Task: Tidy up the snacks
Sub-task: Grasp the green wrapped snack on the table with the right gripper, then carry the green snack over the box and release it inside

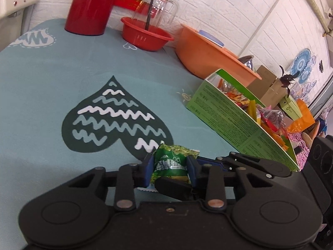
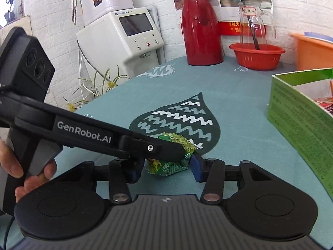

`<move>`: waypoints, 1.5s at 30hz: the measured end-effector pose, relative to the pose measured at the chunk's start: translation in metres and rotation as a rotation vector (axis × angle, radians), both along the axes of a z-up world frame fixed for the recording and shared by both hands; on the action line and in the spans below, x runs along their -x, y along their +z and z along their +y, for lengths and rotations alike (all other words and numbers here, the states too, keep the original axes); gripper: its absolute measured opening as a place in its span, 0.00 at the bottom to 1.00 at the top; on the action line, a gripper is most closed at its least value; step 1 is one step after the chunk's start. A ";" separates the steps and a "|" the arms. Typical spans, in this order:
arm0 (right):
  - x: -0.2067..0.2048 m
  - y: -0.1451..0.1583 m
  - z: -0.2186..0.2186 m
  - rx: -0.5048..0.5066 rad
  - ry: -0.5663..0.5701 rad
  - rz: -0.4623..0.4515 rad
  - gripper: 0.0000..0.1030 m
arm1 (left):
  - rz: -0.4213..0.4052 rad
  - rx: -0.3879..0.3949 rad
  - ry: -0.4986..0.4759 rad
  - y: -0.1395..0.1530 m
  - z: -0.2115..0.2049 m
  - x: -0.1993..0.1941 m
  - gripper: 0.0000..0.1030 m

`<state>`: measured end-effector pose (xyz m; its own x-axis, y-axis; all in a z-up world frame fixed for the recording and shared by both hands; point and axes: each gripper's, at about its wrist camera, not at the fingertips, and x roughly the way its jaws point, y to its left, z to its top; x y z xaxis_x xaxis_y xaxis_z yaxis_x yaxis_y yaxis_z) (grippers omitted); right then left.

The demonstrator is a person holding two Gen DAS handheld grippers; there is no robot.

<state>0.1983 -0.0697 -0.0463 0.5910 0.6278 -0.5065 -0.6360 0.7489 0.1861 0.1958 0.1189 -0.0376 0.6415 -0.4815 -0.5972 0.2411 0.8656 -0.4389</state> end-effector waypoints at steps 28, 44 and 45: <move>-0.014 0.075 -0.159 -0.061 -0.331 -0.313 0.65 | -0.256 0.026 -0.243 0.096 -0.178 -0.061 0.46; -0.029 0.052 -0.185 -0.003 -0.398 -0.285 1.00 | -0.219 0.021 -0.138 0.070 -0.185 -0.095 1.00; -0.026 0.052 -0.186 -0.002 -0.398 -0.283 1.00 | -0.229 0.014 -0.139 0.072 -0.184 -0.091 1.00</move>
